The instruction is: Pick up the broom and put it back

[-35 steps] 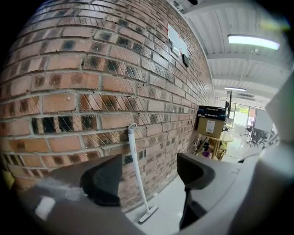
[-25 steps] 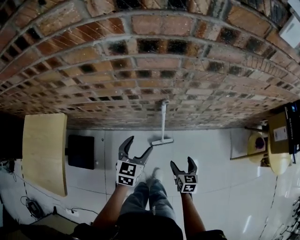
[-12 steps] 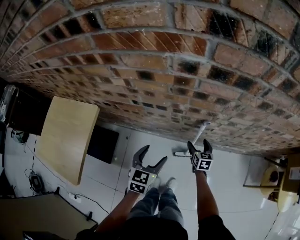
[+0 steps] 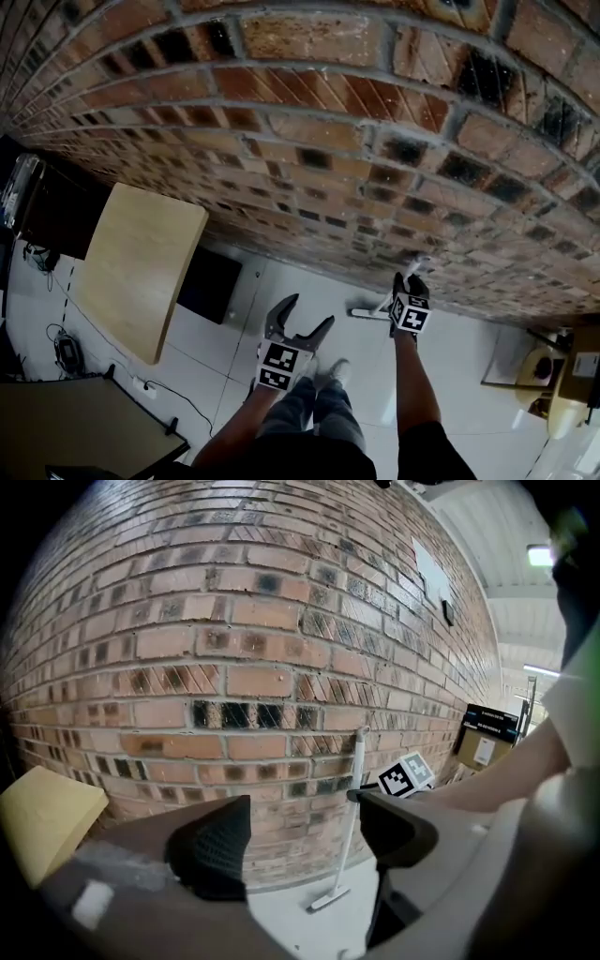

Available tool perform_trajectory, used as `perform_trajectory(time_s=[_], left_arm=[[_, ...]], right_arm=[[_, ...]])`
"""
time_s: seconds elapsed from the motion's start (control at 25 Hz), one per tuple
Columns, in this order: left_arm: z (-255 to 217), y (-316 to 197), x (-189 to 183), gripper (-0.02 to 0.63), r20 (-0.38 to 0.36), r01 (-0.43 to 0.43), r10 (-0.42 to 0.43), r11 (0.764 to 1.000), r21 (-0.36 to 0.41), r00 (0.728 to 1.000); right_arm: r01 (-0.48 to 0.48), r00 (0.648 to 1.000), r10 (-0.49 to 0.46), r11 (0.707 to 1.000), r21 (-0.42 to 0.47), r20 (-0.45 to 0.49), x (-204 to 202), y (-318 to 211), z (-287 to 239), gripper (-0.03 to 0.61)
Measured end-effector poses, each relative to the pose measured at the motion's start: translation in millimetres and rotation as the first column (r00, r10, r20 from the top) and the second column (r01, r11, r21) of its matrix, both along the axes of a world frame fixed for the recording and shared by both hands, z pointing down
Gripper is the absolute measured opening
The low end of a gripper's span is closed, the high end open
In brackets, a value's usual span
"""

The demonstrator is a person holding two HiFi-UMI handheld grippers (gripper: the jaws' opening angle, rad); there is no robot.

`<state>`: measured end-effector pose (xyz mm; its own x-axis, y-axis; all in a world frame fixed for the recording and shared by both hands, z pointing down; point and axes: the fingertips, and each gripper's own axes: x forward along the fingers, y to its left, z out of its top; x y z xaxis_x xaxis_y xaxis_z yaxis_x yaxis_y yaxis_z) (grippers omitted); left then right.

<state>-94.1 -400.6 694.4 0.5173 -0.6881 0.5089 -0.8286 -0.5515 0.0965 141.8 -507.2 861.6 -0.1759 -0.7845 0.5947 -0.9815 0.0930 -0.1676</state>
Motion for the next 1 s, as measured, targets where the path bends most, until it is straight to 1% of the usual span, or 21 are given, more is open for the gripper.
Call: perform_trajectory(time_s=[0.04, 0.12, 0.28, 0.4, 0.56, 0.64, 0.72, 0.84, 0.92, 1.0], left_arm=[[-1, 0, 1, 0.368, -0.004, 0.000, 0.000, 1.000, 0.003, 1.000], [-3, 1, 4, 0.368, -0.010, -0.001, 0.001, 1.000, 0.004, 1.000], [-8, 7, 10, 0.367, -0.020, -0.014, 0.015, 1.000, 0.011, 1.000], [-14, 13, 12, 0.368, -0.025, -0.024, 0.025, 1.000, 0.020, 0.999], [-21, 22, 13, 0.368, -0.041, -0.029, 0.030, 0.999, 0.029, 0.999], [-27, 25, 14, 0.368, -0.050, -0.032, 0.034, 0.999, 0.039, 0.998], [-36, 28, 13, 0.368, -0.061, -0.031, 0.034, 0.998, 0.051, 0.998], [-59, 25, 8, 0.367, -0.080, 0.006, 0.000, 0.998, 0.070, 0.997], [-85, 19, 3, 0.360, -0.096, 0.033, -0.022, 0.993, 0.112, 0.995], [-115, 13, 0, 0.360, -0.108, 0.043, -0.025, 0.985, 0.167, 0.994]], right_arm=[[-0.005, 1.000, 0.005, 1.000, 0.002, -0.002, 0, 2, -2, 0.103], [0.007, 1.000, -0.007, 1.000, -0.006, -0.015, -2, 9, -4, 0.106], [0.027, 0.997, -0.029, 0.999, -0.032, -0.076, -2, 30, -8, 0.092], [0.023, 0.996, -0.027, 0.999, -0.049, -0.085, -2, 54, -13, 0.092], [0.045, 0.995, -0.051, 0.996, -0.072, -0.091, -15, 94, -21, 0.091], [0.036, 0.995, -0.042, 0.997, -0.072, -0.092, -17, 111, -31, 0.091], [0.015, 0.996, -0.019, 0.999, -0.046, -0.088, -17, 121, -51, 0.091], [-0.050, 0.994, 0.053, 0.998, 0.033, -0.097, -16, 129, -102, 0.091], [-0.086, 0.990, 0.096, 0.991, 0.105, -0.098, -17, 132, -144, 0.091], [-0.097, 0.988, 0.116, 0.978, 0.182, -0.098, -20, 135, -188, 0.091]])
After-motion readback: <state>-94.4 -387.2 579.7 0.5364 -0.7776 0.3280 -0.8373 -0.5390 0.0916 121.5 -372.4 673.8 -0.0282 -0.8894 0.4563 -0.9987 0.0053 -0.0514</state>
